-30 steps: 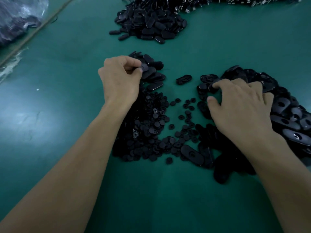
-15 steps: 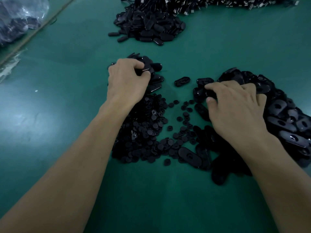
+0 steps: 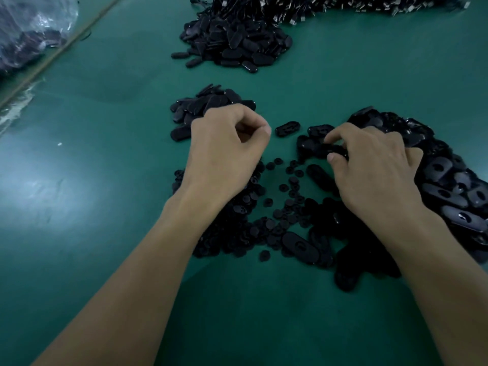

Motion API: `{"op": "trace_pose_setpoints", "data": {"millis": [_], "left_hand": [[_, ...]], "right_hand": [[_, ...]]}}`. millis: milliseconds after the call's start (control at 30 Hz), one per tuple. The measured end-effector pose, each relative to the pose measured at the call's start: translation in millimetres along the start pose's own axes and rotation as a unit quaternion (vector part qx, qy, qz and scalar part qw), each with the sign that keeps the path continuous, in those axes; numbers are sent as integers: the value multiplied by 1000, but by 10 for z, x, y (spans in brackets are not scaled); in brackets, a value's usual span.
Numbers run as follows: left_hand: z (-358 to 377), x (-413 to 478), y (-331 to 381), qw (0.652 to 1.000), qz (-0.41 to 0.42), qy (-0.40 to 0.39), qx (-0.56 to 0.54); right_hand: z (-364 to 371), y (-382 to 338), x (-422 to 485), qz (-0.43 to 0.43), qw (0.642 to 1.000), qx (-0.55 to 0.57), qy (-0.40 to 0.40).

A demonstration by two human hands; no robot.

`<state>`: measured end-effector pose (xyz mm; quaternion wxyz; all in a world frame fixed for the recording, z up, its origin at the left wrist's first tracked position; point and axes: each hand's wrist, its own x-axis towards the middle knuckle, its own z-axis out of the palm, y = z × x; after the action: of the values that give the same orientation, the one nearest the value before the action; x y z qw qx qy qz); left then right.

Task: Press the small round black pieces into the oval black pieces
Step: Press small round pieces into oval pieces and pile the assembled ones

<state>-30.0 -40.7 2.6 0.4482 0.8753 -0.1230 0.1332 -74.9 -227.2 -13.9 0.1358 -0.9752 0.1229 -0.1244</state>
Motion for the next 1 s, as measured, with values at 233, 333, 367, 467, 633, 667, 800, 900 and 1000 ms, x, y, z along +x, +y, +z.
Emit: {"op": "trace_pose_setpoints", "data": {"millis": [233, 333, 367, 467, 633, 667, 800, 900, 1000], "left_hand": [[53, -199, 78, 999, 32, -34, 0], [67, -228, 52, 998, 27, -49, 28], [71, -236, 43, 998, 27, -53, 33], [75, -248, 33, 997, 30, -58, 39], [91, -264, 51, 997, 34, -61, 44], [88, -265, 57, 997, 35, -57, 42], [69, -258, 59, 999, 35, -27, 10], [80, -250, 64, 1000, 21, 2, -21], [85, -219, 65, 997, 8, 20, -76]], "right_hand": [[-12, -10, 4, 6, 1000, -13, -5], [-19, -61, -25, 14, 999, -21, -31], [-25, -74, -33, 14, 999, -17, -32], [-26, -85, -47, 6, 1000, -18, -24], [-10, -89, -35, -4, 1000, 8, 3], [-5, -87, -34, -6, 1000, 18, 15], [-5, -75, -28, -44, 994, 79, 57], [-27, -114, -26, -90, 973, 198, 72], [-36, -182, -35, -119, 933, 334, 59]]}}
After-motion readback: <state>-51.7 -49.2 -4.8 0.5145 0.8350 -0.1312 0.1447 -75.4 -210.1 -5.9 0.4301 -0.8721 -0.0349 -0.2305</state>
